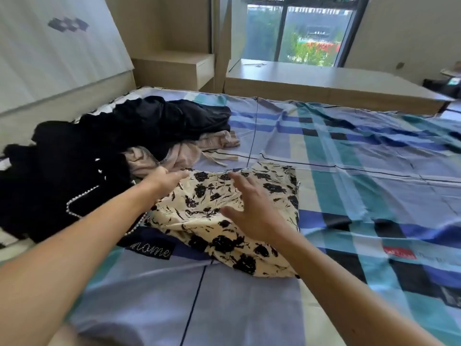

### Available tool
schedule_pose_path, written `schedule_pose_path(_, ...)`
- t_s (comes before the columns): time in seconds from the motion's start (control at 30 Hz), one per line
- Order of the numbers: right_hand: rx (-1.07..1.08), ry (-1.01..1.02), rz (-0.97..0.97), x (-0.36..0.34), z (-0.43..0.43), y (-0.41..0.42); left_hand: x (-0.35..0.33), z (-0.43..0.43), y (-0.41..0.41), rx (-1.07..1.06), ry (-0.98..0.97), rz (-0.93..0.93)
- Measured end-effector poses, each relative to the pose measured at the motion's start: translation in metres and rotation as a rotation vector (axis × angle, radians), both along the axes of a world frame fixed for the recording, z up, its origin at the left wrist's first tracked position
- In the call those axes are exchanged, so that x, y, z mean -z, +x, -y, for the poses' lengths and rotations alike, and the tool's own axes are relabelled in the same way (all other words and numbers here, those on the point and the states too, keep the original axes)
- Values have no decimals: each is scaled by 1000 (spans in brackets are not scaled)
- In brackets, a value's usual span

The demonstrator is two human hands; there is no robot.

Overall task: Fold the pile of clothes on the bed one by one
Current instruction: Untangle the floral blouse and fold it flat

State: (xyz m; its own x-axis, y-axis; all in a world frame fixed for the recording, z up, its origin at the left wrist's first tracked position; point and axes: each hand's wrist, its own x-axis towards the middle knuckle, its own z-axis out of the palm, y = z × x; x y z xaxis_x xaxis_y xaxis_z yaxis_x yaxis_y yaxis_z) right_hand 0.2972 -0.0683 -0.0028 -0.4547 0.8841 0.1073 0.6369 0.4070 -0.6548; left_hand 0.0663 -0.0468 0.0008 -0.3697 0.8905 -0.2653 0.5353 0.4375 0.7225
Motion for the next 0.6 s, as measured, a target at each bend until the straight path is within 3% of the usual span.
schedule_pose_path(0.07,219,79,-105,10,-4,35,7,1,2,43,115,-368)
schedule_pose_path(0.13,460,62,-134,25,-12,69,8,4,17,225,298,-536)
schedule_pose_path(0.2,611,-151,-178,40,-17,92,11,9,42,456,339,-499)
schedule_pose_path(0.33,690,-526,-379,50,-18,98,54,20,84,722,49,-469)
schedule_pose_path(0.47,631,-698,-515,43,-18,88,82,20,107,706,-60,-542)
schedule_pose_path(0.6,651,-687,-601,27,-17,108,57,20,127,635,-51,-518)
